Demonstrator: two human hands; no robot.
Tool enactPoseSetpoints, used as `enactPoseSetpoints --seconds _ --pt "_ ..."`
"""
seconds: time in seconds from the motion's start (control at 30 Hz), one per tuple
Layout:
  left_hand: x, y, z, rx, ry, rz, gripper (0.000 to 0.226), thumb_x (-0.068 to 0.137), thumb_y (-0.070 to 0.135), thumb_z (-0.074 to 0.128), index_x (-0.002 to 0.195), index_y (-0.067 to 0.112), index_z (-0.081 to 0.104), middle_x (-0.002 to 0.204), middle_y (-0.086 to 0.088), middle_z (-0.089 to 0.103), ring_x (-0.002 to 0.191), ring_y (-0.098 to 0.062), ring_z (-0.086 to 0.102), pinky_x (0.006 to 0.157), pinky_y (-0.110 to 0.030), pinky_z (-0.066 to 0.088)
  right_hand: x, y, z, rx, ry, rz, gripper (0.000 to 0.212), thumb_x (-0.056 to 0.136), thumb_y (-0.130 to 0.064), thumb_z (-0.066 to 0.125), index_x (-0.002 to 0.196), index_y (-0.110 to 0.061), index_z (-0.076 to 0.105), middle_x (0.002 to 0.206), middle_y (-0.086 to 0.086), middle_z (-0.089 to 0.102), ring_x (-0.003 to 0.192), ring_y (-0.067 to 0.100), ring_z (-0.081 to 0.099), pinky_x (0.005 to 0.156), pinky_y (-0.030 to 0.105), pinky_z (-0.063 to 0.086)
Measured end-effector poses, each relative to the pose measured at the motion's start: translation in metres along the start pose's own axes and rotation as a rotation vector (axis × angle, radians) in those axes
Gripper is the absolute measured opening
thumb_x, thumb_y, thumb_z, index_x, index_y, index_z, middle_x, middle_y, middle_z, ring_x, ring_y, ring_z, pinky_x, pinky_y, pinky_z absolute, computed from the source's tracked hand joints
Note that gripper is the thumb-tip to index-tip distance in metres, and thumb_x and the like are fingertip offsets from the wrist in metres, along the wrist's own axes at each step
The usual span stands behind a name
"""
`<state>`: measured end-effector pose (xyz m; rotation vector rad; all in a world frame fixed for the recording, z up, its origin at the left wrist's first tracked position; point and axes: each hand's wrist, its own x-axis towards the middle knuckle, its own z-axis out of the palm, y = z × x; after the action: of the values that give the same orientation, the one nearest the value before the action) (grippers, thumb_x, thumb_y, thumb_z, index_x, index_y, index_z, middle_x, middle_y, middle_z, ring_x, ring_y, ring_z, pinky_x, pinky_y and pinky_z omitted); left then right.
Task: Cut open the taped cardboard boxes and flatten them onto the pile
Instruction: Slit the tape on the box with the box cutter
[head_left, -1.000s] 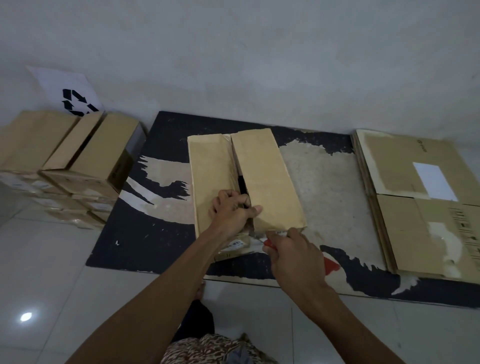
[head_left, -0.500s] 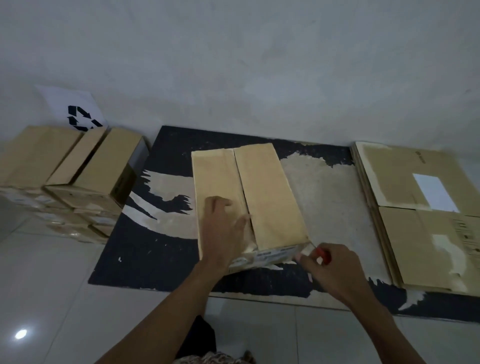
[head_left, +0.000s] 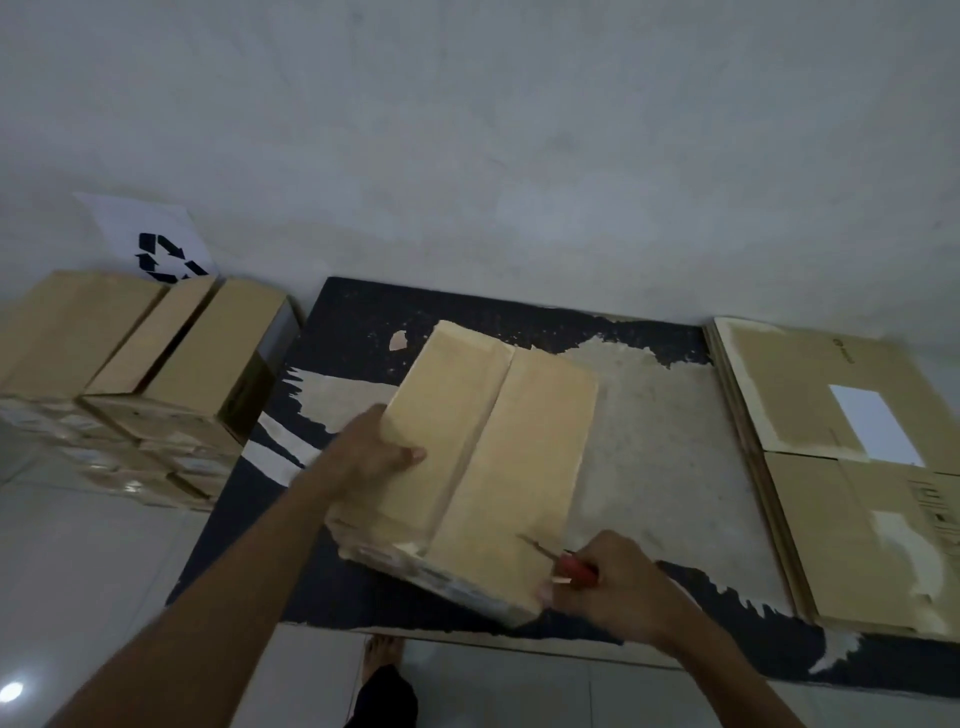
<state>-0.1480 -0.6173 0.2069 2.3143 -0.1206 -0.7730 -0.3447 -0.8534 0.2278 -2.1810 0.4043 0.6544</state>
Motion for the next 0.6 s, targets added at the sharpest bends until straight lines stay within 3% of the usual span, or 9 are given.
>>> enactPoseSetpoints --seconds 0.07,0.13,0.2,0.27,0.33,0.37,0.5,0.6 --pt "0.010 0.011 -0.021 0.159 -0.084 0.032 0.076 0.088 0.032 0.073 0.149 0.015 0.032 0.151 -0.011 0.041 0.133 -0.032 0.042 0.106 -0.040 0.034 -0.003 0.000 0.001 0.075 -0.005 -0.024 0.032 0.085 -0.026 0.075 0.059 -0.011 0.067 0.051 0.002 0.056 0.045 0.007 0.048 0.055 0.024 0.044" --pt "0.021 0.028 -0.029 0.283 -0.148 0.085 0.079 0.088 0.026 0.074 0.153 0.016 0.028 0.156 -0.009 0.033 0.139 -0.031 0.036 0.110 -0.038 0.031 0.002 0.003 -0.006 0.047 0.274 -0.011 0.031 0.087 -0.030 0.074 0.066 -0.009 0.065 0.055 -0.001 0.056 0.046 0.005 0.048 0.061 0.024 0.050" --pt "0.034 0.047 -0.028 0.427 -0.247 0.140 0.084 0.087 0.025 0.075 0.155 0.018 0.025 0.159 -0.008 0.028 0.142 -0.030 0.033 0.113 -0.038 0.029 0.006 -0.004 -0.019 -0.042 0.573 0.015 0.019 0.087 -0.037 0.072 0.083 -0.020 0.064 0.073 -0.006 0.062 0.060 0.000 0.055 0.066 0.020 0.052" --pt "0.053 0.062 -0.019 0.606 -0.340 0.220 0.087 0.086 0.025 0.076 0.156 0.025 0.024 0.160 -0.004 0.026 0.145 -0.030 0.029 0.118 -0.048 0.020 0.011 -0.013 -0.034 -0.121 0.688 0.094 0.035 0.086 -0.047 0.070 0.110 -0.024 0.062 0.101 0.000 0.062 0.082 0.010 0.059 0.075 0.025 0.048" --pt "0.069 0.077 -0.005 0.764 -0.368 0.321 0.086 0.086 0.028 0.076 0.154 0.034 0.024 0.160 0.001 0.025 0.149 -0.029 0.023 0.113 -0.072 0.002 0.020 -0.016 -0.046 -0.167 0.668 0.207 0.061 0.083 -0.057 0.068 0.132 -0.025 0.051 0.124 0.005 0.055 0.104 0.021 0.058 0.087 0.036 0.049" --pt "0.072 0.086 0.002 0.819 -0.346 0.376 0.084 0.086 0.028 0.075 0.154 0.037 0.025 0.161 0.003 0.025 0.150 -0.027 0.020 0.108 -0.077 -0.006 0.025 -0.018 -0.050 -0.181 0.643 0.252 0.071 0.082 -0.061 0.067 0.139 -0.026 0.044 0.133 0.006 0.051 0.113 0.025 0.057 0.093 0.040 0.048" --pt "0.077 0.108 0.018 0.920 -0.184 0.573 0.075 0.089 0.023 0.070 0.151 0.042 0.031 0.157 0.007 0.026 0.152 -0.020 0.009 0.106 -0.078 -0.012 0.050 -0.009 -0.057 -0.228 0.499 0.257 0.101 0.071 -0.068 0.072 0.151 -0.034 0.020 0.155 0.004 0.027 0.131 0.033 0.046 0.103 0.050 0.041" --pt "0.075 0.101 0.016 0.837 0.004 0.600 0.077 0.084 0.031 0.074 0.149 0.043 0.035 0.157 0.005 0.024 0.151 -0.020 0.010 0.111 -0.073 -0.009 0.067 -0.002 -0.067 -0.218 0.391 0.223 0.122 0.061 -0.071 0.078 0.154 -0.036 0.009 0.161 0.002 0.015 0.140 0.034 0.036 0.111 0.055 0.035"
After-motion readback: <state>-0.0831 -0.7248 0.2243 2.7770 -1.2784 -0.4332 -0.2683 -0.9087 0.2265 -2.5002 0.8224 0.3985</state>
